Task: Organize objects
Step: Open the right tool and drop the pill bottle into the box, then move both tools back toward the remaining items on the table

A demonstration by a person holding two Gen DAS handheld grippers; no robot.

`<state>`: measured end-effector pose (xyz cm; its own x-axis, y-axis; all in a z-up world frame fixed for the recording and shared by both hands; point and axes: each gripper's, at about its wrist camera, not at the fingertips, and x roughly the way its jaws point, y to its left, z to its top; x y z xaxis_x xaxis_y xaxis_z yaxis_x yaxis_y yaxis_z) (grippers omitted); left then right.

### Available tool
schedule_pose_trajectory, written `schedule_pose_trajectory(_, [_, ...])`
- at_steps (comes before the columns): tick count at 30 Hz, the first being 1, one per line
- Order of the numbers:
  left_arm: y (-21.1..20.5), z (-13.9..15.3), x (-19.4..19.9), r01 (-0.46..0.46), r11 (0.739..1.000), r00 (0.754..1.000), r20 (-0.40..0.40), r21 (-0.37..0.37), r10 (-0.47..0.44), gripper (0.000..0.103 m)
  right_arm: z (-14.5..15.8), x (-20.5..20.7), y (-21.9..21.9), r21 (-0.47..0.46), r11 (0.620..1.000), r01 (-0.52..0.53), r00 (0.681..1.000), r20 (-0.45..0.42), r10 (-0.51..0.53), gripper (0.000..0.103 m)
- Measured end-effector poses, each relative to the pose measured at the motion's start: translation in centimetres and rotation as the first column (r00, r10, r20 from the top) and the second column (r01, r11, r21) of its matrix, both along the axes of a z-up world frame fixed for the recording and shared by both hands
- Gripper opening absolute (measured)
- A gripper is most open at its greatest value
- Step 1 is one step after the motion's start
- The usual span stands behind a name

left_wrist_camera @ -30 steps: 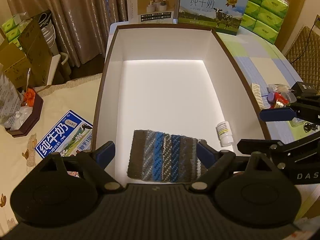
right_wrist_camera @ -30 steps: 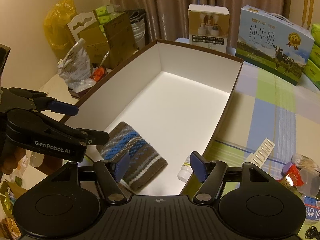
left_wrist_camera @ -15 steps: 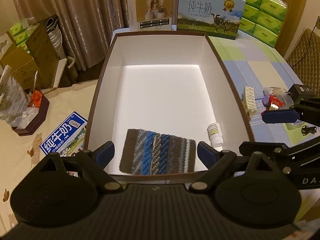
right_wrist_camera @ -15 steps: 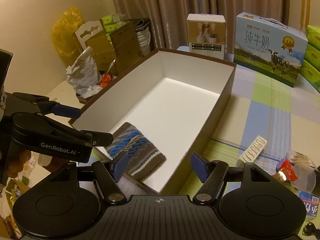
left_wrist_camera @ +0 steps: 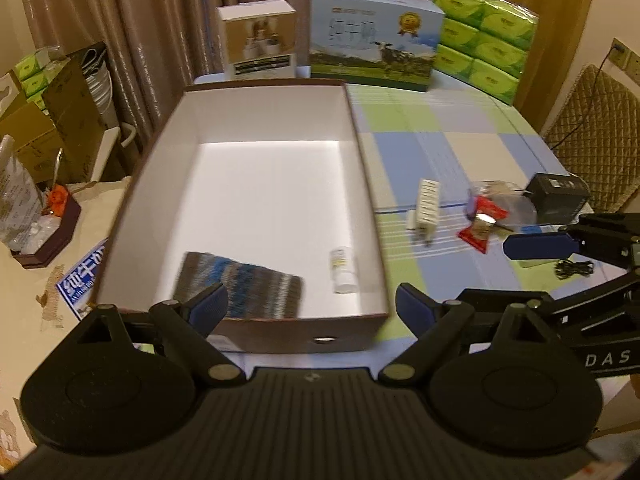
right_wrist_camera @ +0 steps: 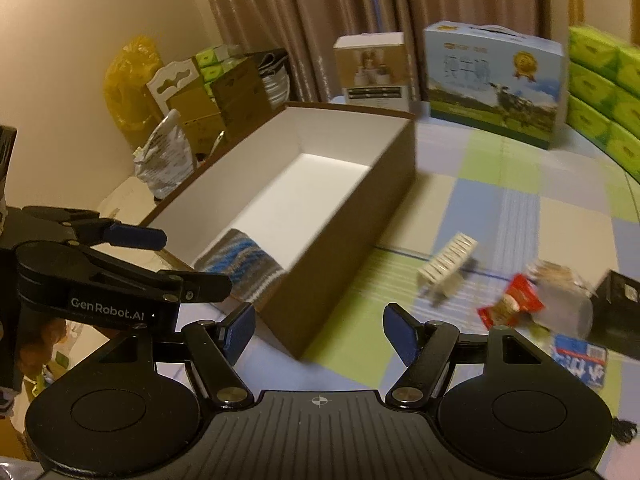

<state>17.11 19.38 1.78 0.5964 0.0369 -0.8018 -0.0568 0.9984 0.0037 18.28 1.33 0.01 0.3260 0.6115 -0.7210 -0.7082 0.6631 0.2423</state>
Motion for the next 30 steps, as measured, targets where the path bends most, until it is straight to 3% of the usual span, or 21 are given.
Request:
schedule_pose_trajectory(18, [-10.3,-2.0,1.1,0.084,0.996,0.996,-0.033,-0.035,-0.085,0.089,-0.7,1.5,-11.2,-0.013,0.991,0.136,0.989,-0.054,-0.136,0.069])
schedule_pose_trajectory(30, [-15.0,-3.9,2.6,0.121,0.991,0.99,-0.068,-0.05,-0.124,0.089,-2.1,3.0,-18.1,-0.047,0.963,0.265,0.959,-0.088,-0.269,0.069])
